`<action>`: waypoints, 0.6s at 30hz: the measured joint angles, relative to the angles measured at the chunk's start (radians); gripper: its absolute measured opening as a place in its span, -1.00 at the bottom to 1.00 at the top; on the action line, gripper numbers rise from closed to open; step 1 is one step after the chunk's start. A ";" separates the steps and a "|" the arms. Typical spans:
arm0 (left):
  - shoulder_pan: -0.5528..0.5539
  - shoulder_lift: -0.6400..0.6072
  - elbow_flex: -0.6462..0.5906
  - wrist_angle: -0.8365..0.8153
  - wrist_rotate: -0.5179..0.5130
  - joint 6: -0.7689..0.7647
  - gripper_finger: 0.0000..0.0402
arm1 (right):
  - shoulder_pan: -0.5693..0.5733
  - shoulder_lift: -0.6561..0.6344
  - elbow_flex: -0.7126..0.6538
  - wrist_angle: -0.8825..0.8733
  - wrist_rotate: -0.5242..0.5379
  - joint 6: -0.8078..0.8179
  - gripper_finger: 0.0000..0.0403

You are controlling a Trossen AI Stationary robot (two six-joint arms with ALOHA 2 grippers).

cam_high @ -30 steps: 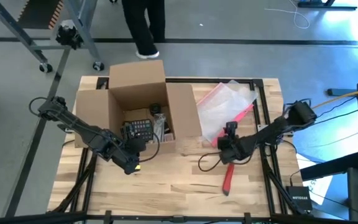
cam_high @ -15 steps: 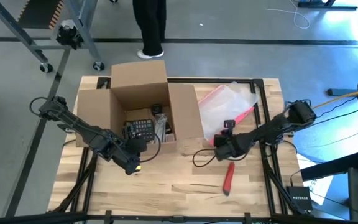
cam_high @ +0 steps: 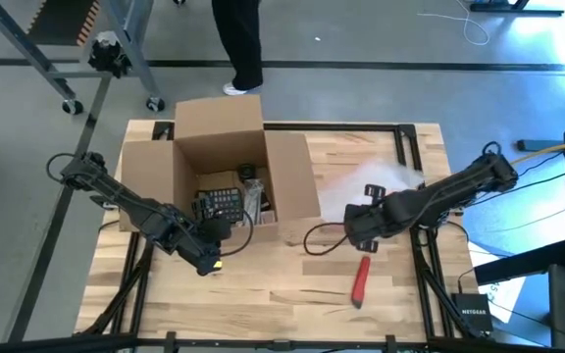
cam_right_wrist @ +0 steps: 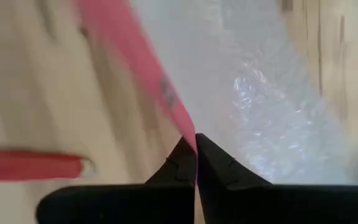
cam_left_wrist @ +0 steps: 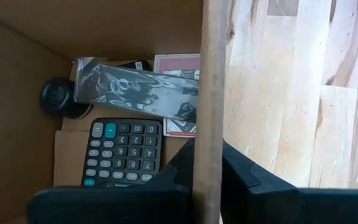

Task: Unpack boxes
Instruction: Remove the black mini fan from the cardboard box

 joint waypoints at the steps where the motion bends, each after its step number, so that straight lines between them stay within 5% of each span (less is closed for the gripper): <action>1: 0.000 0.000 0.000 0.000 0.000 0.000 -0.87 | 0.004 -0.004 0.033 -0.026 0.001 0.007 -1.00; 18: -0.002 0.000 0.000 0.000 0.000 0.006 -0.87 | 0.004 -0.008 0.472 -0.271 -0.109 0.114 -1.00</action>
